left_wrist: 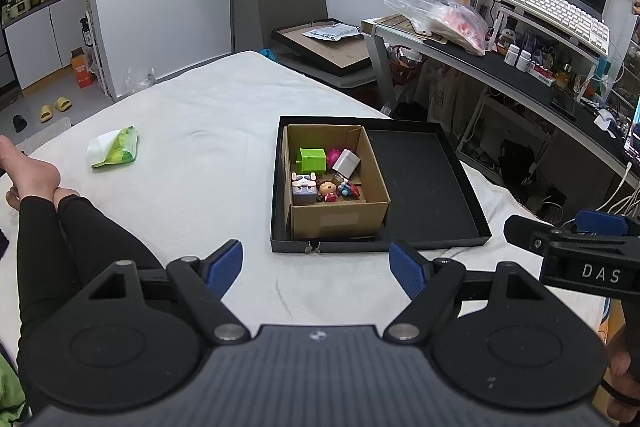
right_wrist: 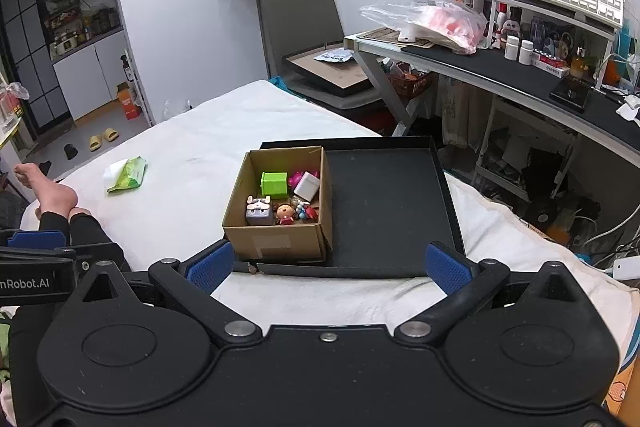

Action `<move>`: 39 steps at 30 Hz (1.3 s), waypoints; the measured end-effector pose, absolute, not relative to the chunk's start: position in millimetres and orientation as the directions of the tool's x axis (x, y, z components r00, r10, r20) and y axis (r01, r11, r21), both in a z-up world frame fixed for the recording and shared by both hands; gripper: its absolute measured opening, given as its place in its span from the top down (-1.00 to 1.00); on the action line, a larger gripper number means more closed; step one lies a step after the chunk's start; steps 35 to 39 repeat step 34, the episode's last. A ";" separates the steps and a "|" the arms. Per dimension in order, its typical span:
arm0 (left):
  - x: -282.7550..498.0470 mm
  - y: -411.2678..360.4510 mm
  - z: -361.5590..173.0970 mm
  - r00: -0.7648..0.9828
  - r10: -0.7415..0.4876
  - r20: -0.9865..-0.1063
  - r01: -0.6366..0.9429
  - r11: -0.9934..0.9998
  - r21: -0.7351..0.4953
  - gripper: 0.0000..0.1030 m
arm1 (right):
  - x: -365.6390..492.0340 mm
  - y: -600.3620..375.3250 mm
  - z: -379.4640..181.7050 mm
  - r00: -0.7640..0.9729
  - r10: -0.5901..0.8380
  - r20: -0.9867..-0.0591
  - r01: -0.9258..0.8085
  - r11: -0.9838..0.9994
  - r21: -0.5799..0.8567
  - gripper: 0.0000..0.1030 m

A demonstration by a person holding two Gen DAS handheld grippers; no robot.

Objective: Organize rigid objects

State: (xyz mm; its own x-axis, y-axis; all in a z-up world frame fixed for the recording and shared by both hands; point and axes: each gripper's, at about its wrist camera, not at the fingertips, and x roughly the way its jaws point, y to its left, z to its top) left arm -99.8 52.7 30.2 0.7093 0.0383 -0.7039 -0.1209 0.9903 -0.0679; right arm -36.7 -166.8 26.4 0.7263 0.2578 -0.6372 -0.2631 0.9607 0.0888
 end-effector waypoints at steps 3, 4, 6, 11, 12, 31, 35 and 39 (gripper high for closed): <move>-100.1 52.6 29.8 0.709 0.039 -0.704 -0.122 0.990 -0.067 -0.54 | -38.2 -166.4 27.1 0.728 0.259 -0.635 -0.263 0.961 0.091 -1.00; -100.2 52.7 29.3 0.708 0.039 -0.705 -0.123 0.990 -0.068 -0.54 | -38.2 -166.0 26.6 0.729 0.259 -0.633 -0.262 0.961 0.091 -1.00; -100.2 52.8 29.4 0.708 0.039 -0.705 -0.123 0.990 -0.069 -0.54 | -38.1 -165.4 26.6 0.731 0.254 -0.633 -0.259 0.962 0.087 -1.00; -100.6 53.5 27.9 0.706 0.034 -0.708 -0.120 0.990 -0.073 -0.54 | -37.8 -165.2 26.9 0.729 0.251 -0.637 -0.259 0.962 0.084 -1.00; -100.3 53.8 27.4 0.705 0.033 -0.708 -0.121 0.990 -0.074 -0.54 | -37.8 -165.2 26.9 0.728 0.253 -0.637 -0.260 0.962 0.085 -1.00; -99.5 51.2 22.6 0.692 0.028 -0.721 -0.112 0.991 -0.069 -0.54 | -36.3 -169.8 23.6 0.732 0.232 -0.641 -0.239 0.968 0.078 -1.00; -97.6 51.5 20.6 0.686 0.028 -0.727 -0.112 0.991 -0.067 -0.54 | -34.7 -169.5 21.5 0.729 0.229 -0.645 -0.238 0.968 0.075 -1.00; -97.6 51.5 20.6 0.686 0.028 -0.727 -0.112 0.991 -0.067 -0.54 | -34.7 -169.5 21.5 0.729 0.229 -0.645 -0.238 0.968 0.075 -1.00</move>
